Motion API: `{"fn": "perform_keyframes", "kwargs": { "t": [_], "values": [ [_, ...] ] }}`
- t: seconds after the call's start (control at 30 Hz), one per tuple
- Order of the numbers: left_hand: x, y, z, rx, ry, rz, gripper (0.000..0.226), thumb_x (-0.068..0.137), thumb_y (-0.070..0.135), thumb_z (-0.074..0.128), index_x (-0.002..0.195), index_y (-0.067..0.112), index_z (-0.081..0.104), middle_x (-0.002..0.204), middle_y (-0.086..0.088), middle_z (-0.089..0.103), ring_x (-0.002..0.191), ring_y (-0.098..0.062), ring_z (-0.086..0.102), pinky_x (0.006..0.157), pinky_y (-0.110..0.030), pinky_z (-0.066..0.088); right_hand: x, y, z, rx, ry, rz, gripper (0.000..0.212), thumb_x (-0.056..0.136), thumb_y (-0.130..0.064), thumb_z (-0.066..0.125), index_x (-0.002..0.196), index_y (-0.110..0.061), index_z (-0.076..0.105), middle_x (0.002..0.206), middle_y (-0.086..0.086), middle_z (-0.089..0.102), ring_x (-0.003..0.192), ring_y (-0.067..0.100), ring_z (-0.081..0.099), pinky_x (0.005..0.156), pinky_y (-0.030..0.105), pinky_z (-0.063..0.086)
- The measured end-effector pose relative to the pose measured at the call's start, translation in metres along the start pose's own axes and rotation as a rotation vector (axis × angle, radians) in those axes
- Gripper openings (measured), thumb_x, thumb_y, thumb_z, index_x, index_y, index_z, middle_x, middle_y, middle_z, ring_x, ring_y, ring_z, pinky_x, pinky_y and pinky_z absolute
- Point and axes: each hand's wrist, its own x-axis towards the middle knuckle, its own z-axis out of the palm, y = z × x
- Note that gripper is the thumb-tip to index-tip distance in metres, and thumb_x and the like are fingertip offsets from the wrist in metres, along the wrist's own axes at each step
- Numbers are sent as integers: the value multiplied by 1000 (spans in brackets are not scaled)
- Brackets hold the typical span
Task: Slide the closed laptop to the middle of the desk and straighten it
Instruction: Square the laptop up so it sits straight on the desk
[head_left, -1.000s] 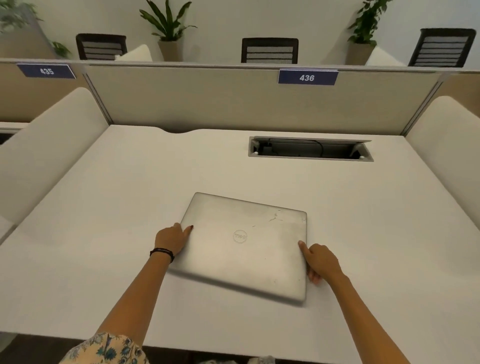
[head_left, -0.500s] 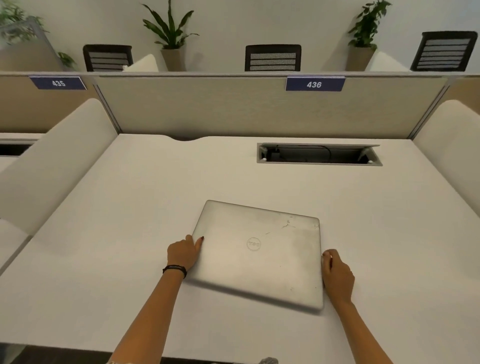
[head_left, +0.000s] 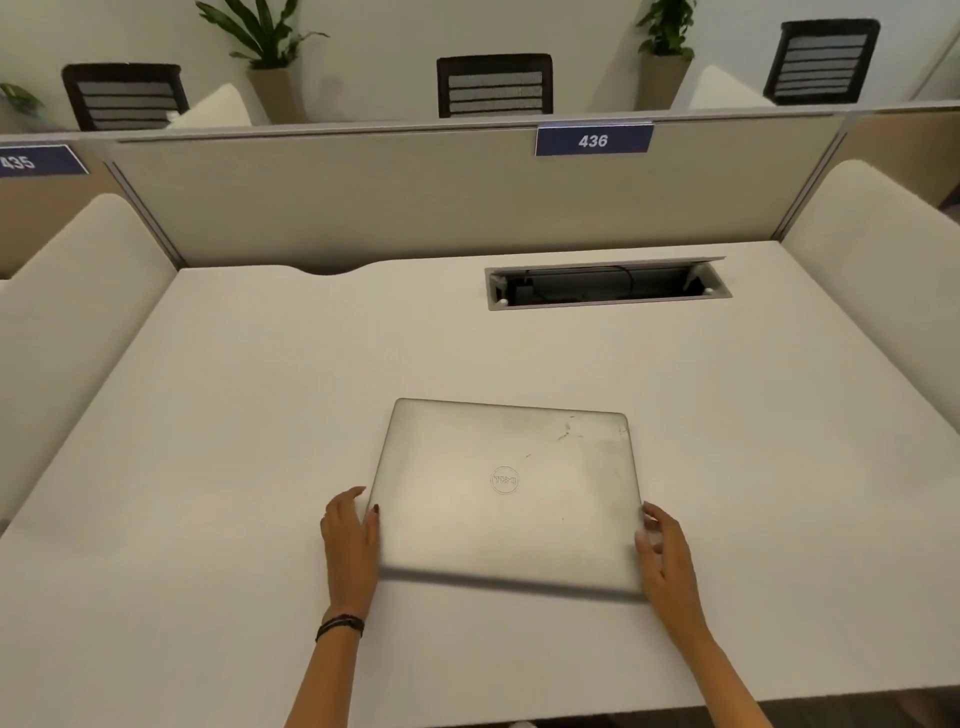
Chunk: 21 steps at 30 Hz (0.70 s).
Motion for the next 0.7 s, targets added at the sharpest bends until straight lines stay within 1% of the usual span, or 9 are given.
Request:
{"fn": "perform_keyframes", "kwargs": {
  "t": [0.1, 0.2, 0.27, 0.37, 0.43, 0.5, 0.6, 0.63, 0.7],
  "values": [
    [-12, -2, 4, -176, -63, -11, 38, 99, 12, 42, 137, 9, 41, 139, -7, 45, 128, -20, 42, 111, -36, 33, -9, -5, 6, 24, 13, 30, 38, 94, -22, 49, 131, -17, 44, 126, -4, 52, 112, 13, 51, 96, 32, 44],
    [-12, -8, 4, -241, -57, -18, 41, 98, 11, 45, 139, 10, 42, 142, -5, 46, 131, -18, 43, 112, -36, 33, -11, -12, 16, 144, 103, 123, 36, 95, -21, 48, 131, -15, 48, 128, -1, 54, 116, 15, 50, 99, 33, 41],
    [-11, -12, 4, -287, -62, -18, 39, 96, 9, 49, 135, 12, 48, 140, -2, 50, 130, -17, 45, 110, -29, 34, -9, -17, 21, 203, 161, 156, 35, 96, -19, 46, 130, -14, 50, 127, -3, 54, 118, 13, 49, 99, 29, 38],
    [-12, -13, 5, -350, -80, -33, 40, 93, 10, 55, 132, 17, 53, 138, 4, 53, 129, -9, 47, 105, -8, 33, -2, -22, 25, 270, 212, 183, 33, 96, -16, 45, 129, -13, 54, 128, -5, 54, 120, 9, 47, 101, 25, 35],
    [-11, -13, 6, -353, -72, -43, 41, 92, 11, 58, 132, 18, 53, 137, 6, 53, 127, -6, 47, 101, -2, 31, 2, -22, 27, 288, 240, 196, 32, 96, -14, 45, 126, -13, 57, 127, -6, 56, 120, 7, 48, 101, 23, 36],
    [-10, -13, 9, -358, -54, -67, 41, 92, 11, 58, 132, 18, 54, 136, 7, 54, 126, -6, 47, 103, -7, 33, 3, -20, 27, 298, 257, 204, 31, 96, -14, 46, 124, -16, 59, 126, -9, 58, 118, 2, 50, 98, 16, 36],
    [-6, -9, 13, -452, 12, -202, 37, 94, 8, 53, 130, 16, 55, 133, 5, 56, 124, -10, 50, 106, -25, 38, 5, -17, 28, 299, 279, 204, 30, 95, -13, 46, 121, -15, 62, 123, -11, 60, 116, 3, 52, 88, -2, 37],
    [-3, -7, 14, -500, 36, -255, 36, 94, 7, 50, 129, 16, 56, 131, 5, 57, 123, -12, 51, 106, -27, 38, 6, -16, 29, 298, 292, 202, 30, 95, -11, 46, 120, -13, 62, 122, -10, 60, 116, 4, 53, 87, -4, 37],
    [3, -4, 15, -546, 58, -309, 37, 95, 5, 45, 128, 17, 57, 129, 6, 59, 121, -10, 52, 104, -27, 38, 7, -16, 31, 295, 320, 198, 29, 94, -9, 46, 117, -9, 64, 121, -6, 62, 115, 7, 54, 86, -5, 38]
  ]
}}
